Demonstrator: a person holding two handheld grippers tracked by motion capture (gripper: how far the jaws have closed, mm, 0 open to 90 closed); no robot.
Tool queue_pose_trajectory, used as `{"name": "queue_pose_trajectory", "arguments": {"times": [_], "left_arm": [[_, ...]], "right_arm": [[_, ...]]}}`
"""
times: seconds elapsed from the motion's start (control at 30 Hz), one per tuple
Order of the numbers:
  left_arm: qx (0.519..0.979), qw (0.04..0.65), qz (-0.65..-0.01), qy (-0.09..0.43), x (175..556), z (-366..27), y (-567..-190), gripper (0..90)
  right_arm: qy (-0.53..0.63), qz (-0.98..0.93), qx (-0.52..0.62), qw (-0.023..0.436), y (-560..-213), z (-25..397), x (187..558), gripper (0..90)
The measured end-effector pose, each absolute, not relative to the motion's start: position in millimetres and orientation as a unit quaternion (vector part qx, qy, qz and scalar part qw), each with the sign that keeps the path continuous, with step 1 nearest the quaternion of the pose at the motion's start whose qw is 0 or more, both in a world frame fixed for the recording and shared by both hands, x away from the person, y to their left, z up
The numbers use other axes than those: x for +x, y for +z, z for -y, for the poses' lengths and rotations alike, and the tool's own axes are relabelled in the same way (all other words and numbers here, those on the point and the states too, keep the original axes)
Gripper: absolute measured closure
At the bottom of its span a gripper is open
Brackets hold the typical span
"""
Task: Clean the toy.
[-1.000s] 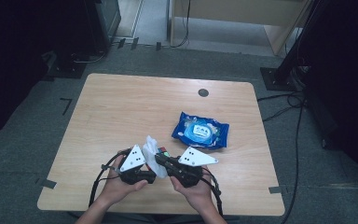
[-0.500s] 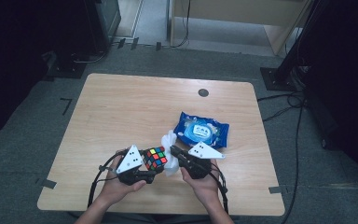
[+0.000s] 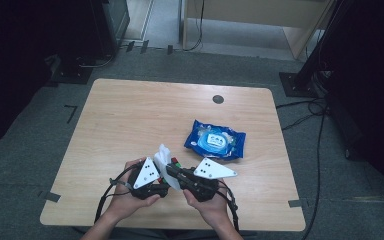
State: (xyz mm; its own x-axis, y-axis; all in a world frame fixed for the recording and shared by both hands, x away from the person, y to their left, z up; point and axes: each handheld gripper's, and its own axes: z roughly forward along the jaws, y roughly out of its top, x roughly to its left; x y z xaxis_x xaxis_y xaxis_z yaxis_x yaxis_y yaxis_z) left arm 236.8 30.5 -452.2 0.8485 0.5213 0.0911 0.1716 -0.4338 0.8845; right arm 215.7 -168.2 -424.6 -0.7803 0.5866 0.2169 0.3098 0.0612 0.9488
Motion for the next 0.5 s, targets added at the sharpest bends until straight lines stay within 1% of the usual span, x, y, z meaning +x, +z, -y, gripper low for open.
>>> {"name": "queue_pose_trajectory", "arguments": {"times": [0.13, 0.27, 0.3, 0.4, 0.5], "left_arm": [[0.824, 0.500, -0.200, 0.177, 234, -32, -450, 34.4], [0.822, 0.503, -0.197, 0.181, 234, -33, -447, 34.3], [0.822, 0.502, -0.198, 0.181, 234, -34, -447, 34.4], [0.814, 0.516, -0.202, 0.173, 235, -37, -445, 34.3], [0.812, 0.515, -0.209, 0.180, 237, -41, -442, 34.3]], "right_arm": [[0.608, -0.709, 0.338, 0.116, -432, 173, 221, 88.3], [0.582, -0.714, 0.351, 0.165, -437, 181, 226, 88.4], [0.577, -0.715, 0.357, 0.171, -439, 185, 229, 88.5], [0.546, -0.721, 0.389, 0.177, -451, 196, 240, 88.5], [0.530, -0.715, 0.421, 0.175, -462, 208, 249, 88.5]]}}
